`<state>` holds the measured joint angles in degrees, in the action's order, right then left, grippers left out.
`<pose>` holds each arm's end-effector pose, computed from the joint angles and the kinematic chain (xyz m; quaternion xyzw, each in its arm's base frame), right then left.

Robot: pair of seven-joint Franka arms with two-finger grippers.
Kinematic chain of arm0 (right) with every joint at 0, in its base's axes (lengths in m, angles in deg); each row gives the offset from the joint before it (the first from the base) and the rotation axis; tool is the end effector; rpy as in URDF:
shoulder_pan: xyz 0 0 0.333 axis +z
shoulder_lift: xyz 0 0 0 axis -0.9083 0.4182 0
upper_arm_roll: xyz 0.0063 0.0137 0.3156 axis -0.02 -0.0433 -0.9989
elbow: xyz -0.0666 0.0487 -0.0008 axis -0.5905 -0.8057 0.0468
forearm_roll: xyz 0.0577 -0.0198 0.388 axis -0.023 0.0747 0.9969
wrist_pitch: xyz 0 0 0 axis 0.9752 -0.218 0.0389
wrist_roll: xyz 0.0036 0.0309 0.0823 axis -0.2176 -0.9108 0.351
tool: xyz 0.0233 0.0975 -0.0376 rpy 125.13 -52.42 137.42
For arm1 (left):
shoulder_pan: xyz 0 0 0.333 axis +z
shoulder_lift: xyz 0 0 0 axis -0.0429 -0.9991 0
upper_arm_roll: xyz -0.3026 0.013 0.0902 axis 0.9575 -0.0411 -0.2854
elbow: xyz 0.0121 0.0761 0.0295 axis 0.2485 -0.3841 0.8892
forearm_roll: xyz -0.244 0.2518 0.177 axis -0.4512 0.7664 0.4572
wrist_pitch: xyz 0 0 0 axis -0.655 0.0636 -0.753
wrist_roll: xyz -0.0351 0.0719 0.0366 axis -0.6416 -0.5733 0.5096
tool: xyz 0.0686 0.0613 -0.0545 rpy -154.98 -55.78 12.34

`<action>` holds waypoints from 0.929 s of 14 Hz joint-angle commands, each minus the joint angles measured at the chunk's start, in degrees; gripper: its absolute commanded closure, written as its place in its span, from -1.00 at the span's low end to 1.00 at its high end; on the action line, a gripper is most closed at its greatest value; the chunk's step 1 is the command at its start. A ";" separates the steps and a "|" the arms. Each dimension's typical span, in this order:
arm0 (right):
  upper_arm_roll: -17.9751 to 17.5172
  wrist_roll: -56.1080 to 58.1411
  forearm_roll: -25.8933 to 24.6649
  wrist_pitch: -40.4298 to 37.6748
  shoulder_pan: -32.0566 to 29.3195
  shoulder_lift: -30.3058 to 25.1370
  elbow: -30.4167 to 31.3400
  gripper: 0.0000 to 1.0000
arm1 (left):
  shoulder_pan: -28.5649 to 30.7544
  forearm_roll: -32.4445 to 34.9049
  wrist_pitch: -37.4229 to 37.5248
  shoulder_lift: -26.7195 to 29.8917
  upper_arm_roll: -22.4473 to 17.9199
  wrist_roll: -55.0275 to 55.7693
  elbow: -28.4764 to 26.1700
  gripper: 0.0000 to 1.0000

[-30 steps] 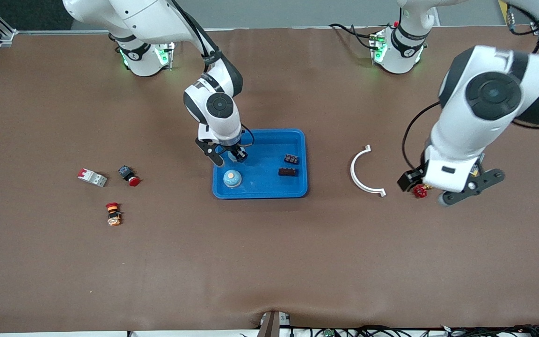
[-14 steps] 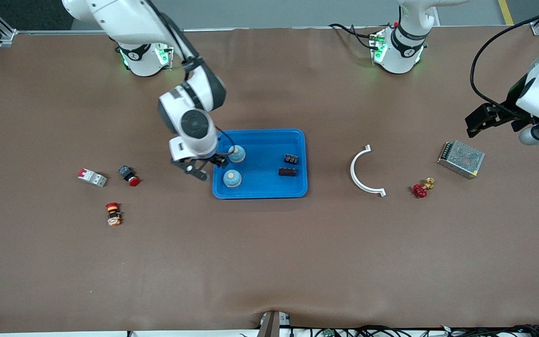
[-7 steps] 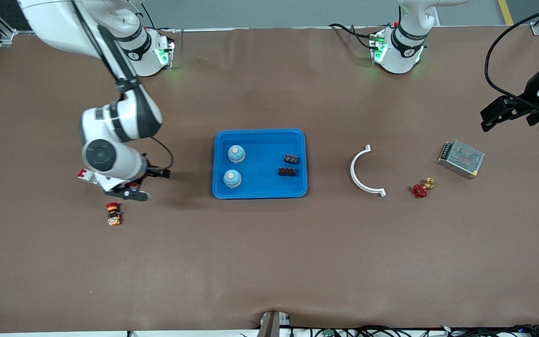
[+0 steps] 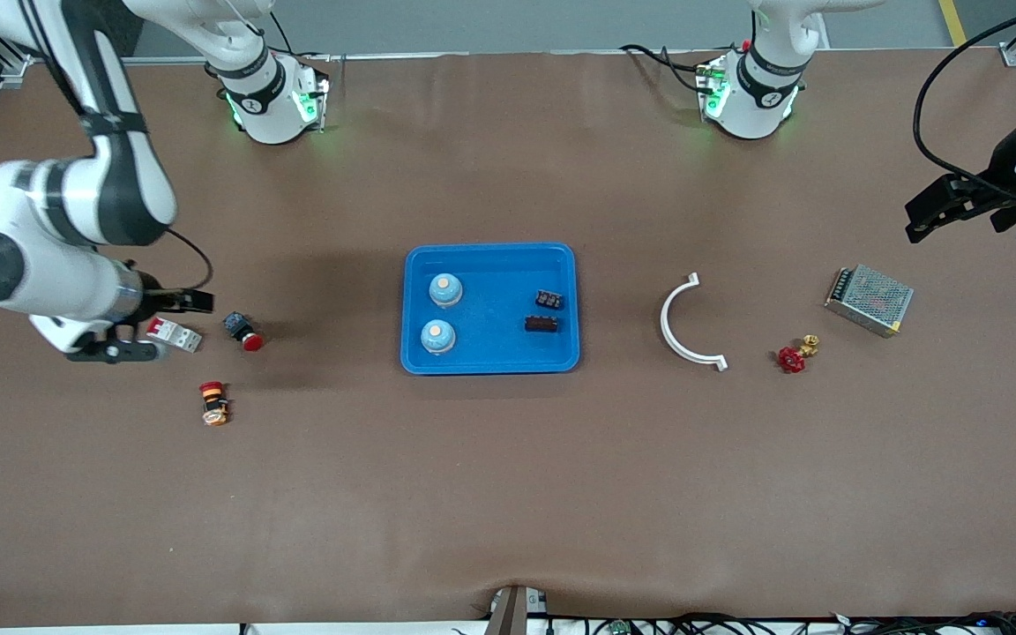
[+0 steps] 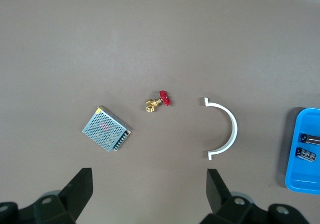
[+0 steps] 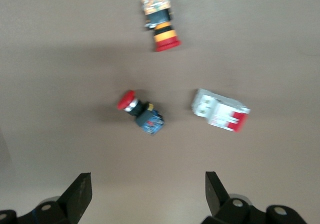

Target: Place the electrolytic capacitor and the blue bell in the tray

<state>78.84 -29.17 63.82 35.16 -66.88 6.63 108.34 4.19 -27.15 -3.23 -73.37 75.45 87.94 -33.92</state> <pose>0.5678 -0.0225 0.3825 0.9940 -0.0015 -0.1073 0.0194 0.5501 -0.0468 0.6436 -0.9983 -0.0466 -0.0138 0.0323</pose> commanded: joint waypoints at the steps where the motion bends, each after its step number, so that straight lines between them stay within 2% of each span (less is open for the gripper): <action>1: -1.40 1.03 -0.64 -2.40 -3.14 -6.53 0.23 -1.00 | -0.14 -1.25 0.48 1.54 -0.24 -1.25 -1.29 -1.00; 3: -1.49 0.24 -0.29 -6.34 -3.50 -9.87 -2.04 -1.00 | -0.06 -3.00 0.48 1.62 -0.24 -1.25 -1.21 -1.00; 5: -1.49 -0.03 -0.20 -11.87 -3.76 -11.38 -7.12 -1.00 | -0.15 -3.54 0.48 2.41 -0.15 -1.43 -1.21 -1.00; 8: -1.84 -2.39 -0.11 -19.52 -3.94 -11.47 -14.69 -1.00 | -0.06 -4.42 0.66 3.12 -0.15 -1.95 -1.55 -1.00; 13: -1.58 -6.27 -0.11 -24.37 -0.95 -11.47 -21.38 -1.00 | -0.23 -3.63 0.84 3.73 -0.06 -2.40 -2.79 -1.00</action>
<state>77.37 -33.53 63.84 13.04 -68.67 -5.81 90.38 4.01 -30.47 -2.54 -71.47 75.50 87.22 -34.97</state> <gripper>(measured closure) 0.000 0.000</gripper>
